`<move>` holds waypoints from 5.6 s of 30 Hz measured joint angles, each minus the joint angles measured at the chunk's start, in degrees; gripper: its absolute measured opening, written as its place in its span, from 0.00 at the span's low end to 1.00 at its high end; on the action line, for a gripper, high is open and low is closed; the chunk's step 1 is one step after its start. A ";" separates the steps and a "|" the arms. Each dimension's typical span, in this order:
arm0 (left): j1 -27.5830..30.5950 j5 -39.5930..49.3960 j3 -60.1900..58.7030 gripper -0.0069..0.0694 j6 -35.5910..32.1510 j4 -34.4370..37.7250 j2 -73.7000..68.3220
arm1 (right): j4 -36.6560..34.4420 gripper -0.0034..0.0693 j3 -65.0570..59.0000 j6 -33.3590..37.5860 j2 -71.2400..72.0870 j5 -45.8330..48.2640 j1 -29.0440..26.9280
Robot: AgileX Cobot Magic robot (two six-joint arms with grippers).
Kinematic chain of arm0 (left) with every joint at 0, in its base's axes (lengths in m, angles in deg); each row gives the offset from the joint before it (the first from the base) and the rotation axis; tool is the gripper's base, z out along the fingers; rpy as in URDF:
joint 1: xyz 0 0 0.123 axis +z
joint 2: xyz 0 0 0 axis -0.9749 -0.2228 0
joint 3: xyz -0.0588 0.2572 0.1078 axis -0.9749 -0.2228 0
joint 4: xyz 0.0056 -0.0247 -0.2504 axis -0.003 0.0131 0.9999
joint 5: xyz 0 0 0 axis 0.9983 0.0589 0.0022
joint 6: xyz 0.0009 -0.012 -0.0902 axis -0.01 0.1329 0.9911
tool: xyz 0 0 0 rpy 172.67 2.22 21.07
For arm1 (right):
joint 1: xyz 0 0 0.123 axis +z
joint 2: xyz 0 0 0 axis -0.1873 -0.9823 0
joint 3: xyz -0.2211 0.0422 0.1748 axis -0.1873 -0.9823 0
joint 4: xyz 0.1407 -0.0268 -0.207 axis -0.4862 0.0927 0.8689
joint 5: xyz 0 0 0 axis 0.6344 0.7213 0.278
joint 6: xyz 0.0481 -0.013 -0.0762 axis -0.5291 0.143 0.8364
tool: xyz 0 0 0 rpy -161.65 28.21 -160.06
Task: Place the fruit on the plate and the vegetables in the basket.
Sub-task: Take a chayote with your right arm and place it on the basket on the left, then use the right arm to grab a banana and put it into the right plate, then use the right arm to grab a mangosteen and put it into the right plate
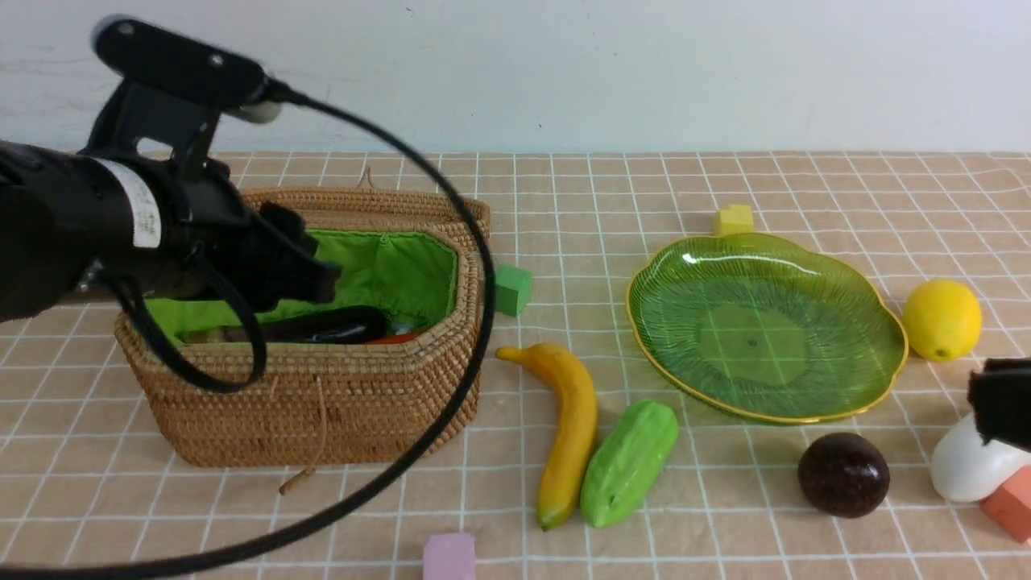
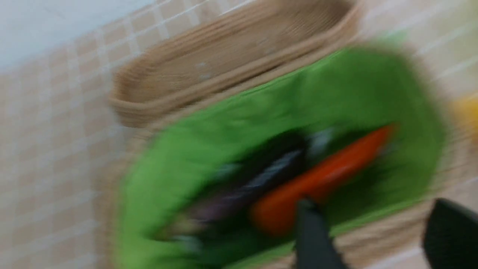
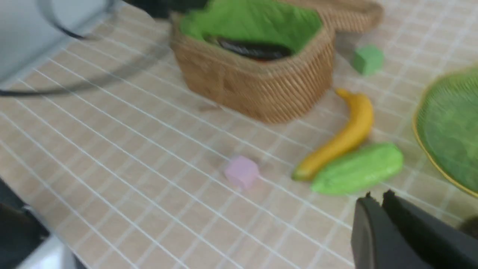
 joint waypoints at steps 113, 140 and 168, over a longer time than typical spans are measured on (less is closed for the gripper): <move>-18.57 -0.28 -25.95 0.07 -11.53 14.53 50.22 | -2.84 0.72 44.55 -9.68 -80.65 5.91 -12.83; -18.57 -3.10 -25.95 0.08 -11.53 13.46 50.22 | 0.50 0.48 58.67 -5.54 -78.95 12.45 -28.89; -18.57 -1.78 -25.95 0.09 -11.53 13.18 50.22 | -5.15 0.29 32.60 3.41 -54.37 19.02 -32.91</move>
